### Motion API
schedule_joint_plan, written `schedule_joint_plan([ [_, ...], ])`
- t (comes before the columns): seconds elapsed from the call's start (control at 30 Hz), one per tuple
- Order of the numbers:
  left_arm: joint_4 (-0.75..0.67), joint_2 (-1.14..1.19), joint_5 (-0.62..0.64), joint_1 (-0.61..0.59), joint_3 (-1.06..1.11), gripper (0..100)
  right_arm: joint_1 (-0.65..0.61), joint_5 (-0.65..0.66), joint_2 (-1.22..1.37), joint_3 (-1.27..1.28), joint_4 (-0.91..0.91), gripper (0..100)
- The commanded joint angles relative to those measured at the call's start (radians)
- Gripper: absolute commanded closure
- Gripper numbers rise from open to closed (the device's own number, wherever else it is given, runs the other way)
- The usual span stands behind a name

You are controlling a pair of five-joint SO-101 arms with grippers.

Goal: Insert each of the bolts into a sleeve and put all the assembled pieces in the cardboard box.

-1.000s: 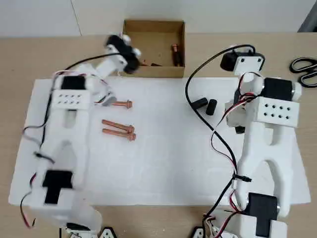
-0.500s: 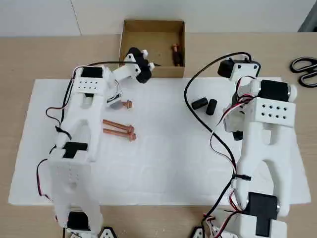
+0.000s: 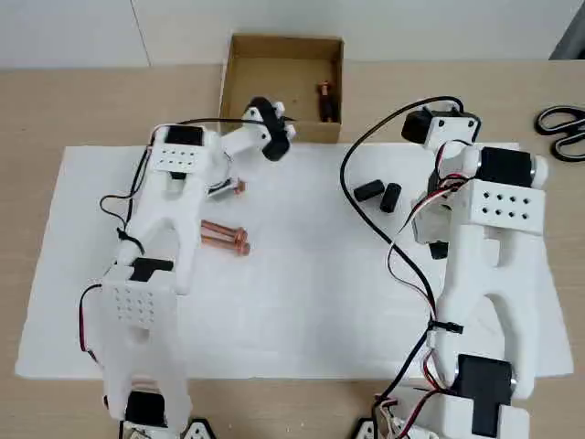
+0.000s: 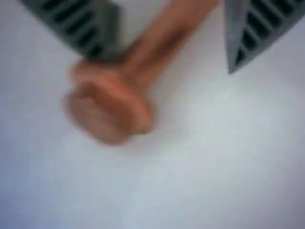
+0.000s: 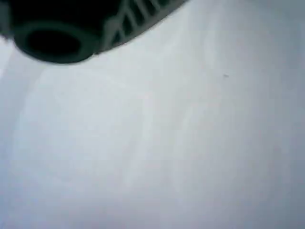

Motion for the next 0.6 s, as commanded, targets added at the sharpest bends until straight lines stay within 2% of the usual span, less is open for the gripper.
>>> schedule_joint_plan([
  [0.0, -0.008, -0.002, 0.003, 0.028, -0.027, 98, 0.005, 0.005, -0.048, -0.005, -0.002, 99.5],
  [0.23, 0.072, -0.018, 0.003, 0.044, -0.041, 100, 0.005, 0.005, -0.048, -0.003, -0.002, 99.5],
  [0.37, 0.198, -0.068, 0.008, 0.044, -0.11, 100, 0.005, 0.005, -0.048, -0.003, -0.004, 99.5],
  [0.57, 0.413, -0.137, 0.114, 0.041, -0.26, 100, 0.004, 0.005, -0.047, -0.003, -0.004, 99.5],
])
